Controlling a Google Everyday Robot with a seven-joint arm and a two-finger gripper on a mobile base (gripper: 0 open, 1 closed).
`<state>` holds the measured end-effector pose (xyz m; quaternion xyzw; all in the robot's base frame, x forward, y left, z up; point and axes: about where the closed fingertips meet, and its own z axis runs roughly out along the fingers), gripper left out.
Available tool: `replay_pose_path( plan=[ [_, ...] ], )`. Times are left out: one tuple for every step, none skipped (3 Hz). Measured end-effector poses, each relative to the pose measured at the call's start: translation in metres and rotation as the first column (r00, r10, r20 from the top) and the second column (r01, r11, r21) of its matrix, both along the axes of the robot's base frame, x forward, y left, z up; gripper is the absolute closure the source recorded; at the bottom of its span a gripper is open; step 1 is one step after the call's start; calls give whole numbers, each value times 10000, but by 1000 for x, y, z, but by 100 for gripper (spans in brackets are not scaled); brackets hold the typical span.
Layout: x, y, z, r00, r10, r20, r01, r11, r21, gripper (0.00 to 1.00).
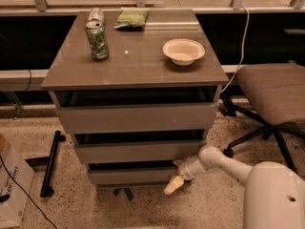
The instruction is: Open bottom drawer
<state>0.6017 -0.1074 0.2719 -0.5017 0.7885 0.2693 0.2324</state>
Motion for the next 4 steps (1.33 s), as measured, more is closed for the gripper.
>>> replay_pose_path(
  plan=[
    [14,10,-15,9997,-23,-241,28,9998,192,0],
    [13,10,-15,9997,-23,-241,27,9998,192,0],
    [10,10,-15,9997,-23,-241,27,9998,192,0],
    [10,10,-15,9997,-23,-242,28,9998,191,0]
  ],
)
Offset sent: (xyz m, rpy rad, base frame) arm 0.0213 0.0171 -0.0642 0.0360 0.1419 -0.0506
